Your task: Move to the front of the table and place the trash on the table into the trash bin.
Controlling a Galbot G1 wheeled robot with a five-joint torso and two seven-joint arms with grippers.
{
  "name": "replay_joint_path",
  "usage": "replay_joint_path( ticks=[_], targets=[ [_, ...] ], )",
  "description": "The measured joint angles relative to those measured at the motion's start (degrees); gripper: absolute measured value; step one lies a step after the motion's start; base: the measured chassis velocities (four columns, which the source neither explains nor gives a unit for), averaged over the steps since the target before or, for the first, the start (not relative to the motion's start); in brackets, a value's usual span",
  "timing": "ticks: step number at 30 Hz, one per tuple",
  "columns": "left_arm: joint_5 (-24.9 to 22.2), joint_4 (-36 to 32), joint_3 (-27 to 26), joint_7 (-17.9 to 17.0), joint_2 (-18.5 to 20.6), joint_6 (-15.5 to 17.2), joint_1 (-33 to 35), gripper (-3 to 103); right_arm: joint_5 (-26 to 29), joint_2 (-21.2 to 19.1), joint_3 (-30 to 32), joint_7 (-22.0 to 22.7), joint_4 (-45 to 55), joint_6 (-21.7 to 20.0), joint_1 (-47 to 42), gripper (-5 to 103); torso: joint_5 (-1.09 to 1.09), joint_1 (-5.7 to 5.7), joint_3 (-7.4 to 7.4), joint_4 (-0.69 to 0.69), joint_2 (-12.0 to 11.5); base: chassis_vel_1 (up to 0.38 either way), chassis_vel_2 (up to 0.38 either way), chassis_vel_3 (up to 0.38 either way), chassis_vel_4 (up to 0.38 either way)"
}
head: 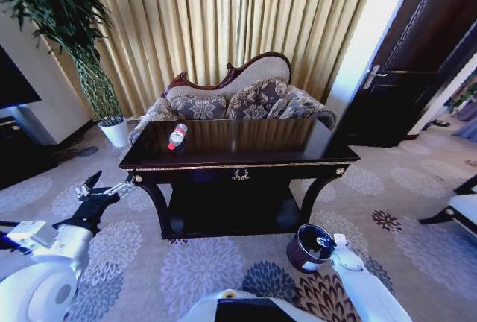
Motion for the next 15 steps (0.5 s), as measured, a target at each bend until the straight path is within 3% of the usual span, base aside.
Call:
replay_joint_path(
  ticks=[3, 8, 15],
  targets=[
    [-0.1, 0.0, 0.0, 0.0, 0.0, 0.0, 0.0, 100, 1.7, -0.6, 0.1, 0.0, 3.0, 0.0, -1.0, 100, 0.0, 0.0, 0.0, -0.01, 0.0, 0.0, 0.0, 0.0, 0.0],
    [-0.8, 0.0, 0.3, -0.1, -0.4, 0.0, -0.1, 100, 7.5, -1.2, 2.1, -0.2, 17.3, -0.4, -4.6, 100, 0.0, 0.0, 0.0, 0.0, 0.0, 0.0, 0.0, 0.0, 0.0],
    [-2.1, 0.0, -0.6, -0.3, -0.4, -0.9, 0.3, 100, 7.1, -2.2, 7.0, 1.3, 38.5, 0.1, -9.0, 100, -0.02, 0.0, 0.0, 0.0, 0.0, 0.0, 0.0, 0.0, 0.0]
  ],
)
